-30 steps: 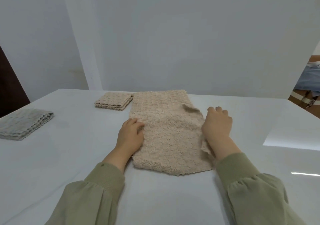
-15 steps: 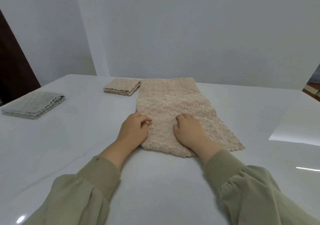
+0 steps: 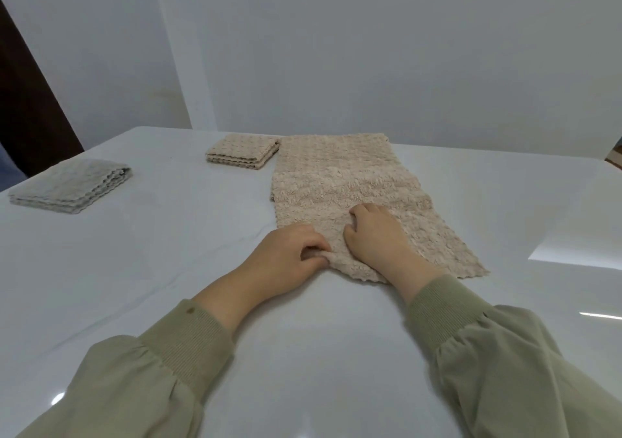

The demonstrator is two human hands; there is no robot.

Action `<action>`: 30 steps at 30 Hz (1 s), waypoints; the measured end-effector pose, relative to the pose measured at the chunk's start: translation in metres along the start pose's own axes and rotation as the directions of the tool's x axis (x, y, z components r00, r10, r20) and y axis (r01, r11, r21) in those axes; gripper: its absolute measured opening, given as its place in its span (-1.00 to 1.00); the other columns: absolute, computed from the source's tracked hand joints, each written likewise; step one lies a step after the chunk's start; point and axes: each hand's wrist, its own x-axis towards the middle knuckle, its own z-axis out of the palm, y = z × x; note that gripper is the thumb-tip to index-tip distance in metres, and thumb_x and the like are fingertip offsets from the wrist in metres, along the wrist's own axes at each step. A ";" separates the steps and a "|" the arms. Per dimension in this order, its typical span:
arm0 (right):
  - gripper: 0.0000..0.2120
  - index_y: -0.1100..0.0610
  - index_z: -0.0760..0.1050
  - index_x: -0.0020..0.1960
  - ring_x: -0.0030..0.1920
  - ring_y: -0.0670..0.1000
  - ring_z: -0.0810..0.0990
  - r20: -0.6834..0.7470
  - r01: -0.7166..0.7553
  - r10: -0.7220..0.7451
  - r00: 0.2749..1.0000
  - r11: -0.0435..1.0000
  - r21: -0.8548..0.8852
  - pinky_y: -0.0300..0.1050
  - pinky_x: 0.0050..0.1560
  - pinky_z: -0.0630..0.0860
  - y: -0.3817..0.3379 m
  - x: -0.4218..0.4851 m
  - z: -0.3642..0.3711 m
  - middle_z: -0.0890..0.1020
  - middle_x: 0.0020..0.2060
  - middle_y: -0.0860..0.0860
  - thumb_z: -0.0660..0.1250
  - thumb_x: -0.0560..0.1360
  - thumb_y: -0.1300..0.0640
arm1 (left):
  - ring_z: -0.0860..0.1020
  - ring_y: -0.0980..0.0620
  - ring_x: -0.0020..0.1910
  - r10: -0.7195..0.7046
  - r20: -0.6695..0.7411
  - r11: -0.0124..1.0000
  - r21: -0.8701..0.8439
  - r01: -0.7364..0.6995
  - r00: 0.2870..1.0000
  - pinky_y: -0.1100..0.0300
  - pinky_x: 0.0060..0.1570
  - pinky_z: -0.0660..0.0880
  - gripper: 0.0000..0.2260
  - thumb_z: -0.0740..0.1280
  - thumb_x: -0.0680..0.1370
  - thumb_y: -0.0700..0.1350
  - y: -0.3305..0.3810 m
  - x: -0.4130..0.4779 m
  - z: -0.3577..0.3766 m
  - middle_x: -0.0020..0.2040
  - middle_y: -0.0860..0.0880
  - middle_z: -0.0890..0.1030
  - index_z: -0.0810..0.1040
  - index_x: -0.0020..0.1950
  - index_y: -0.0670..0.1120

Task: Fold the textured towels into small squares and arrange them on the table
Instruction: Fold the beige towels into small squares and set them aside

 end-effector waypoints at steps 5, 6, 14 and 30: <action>-0.63 0.19 0.41 0.28 0.27 0.14 0.37 0.001 0.001 -0.001 1.000 1.000 0.006 0.03 0.28 0.34 0.000 -0.001 0.001 0.48 0.24 0.12 0.12 0.53 0.08 | 0.49 0.12 -0.17 -0.009 -0.176 0.998 0.059 0.020 0.984 0.19 -0.11 0.43 -0.83 0.37 0.40 -0.29 -0.006 0.001 0.000 -0.14 0.06 0.58 0.50 -0.13 -0.05; -0.63 0.19 0.41 0.28 0.27 0.14 0.37 0.003 0.000 0.000 1.000 1.000 0.006 0.03 0.28 0.34 0.000 -0.001 0.001 0.48 0.24 0.13 0.12 0.54 0.08 | 0.50 0.11 -0.16 0.057 -0.176 0.995 0.089 -0.042 0.983 0.18 -0.13 0.44 -0.83 0.37 0.38 -0.32 -0.008 0.002 0.001 -0.14 0.05 0.59 0.53 -0.16 -0.07; -0.62 0.19 0.39 0.30 0.28 0.15 0.36 0.004 -0.007 0.007 1.000 1.000 -0.007 0.04 0.28 0.33 0.000 0.000 0.001 0.47 0.26 0.13 0.12 0.54 0.07 | 0.40 0.03 0.22 0.089 -0.046 0.976 0.203 -0.078 0.995 0.32 0.21 0.22 -0.63 0.43 0.43 0.02 -0.019 0.004 0.008 0.23 -0.01 0.54 0.59 0.19 -0.08; -0.74 0.20 0.57 0.03 0.04 0.11 0.53 -0.201 0.005 0.037 0.979 0.979 0.204 -0.03 0.02 0.49 0.003 0.003 -0.011 0.63 -0.02 0.10 0.14 0.53 0.12 | 0.51 0.03 -0.42 -0.169 -0.065 0.833 -0.543 0.108 0.983 0.17 -0.28 0.45 -0.66 0.17 0.53 -0.05 0.007 -0.004 -0.010 -0.46 -0.08 0.54 0.53 -0.37 -0.16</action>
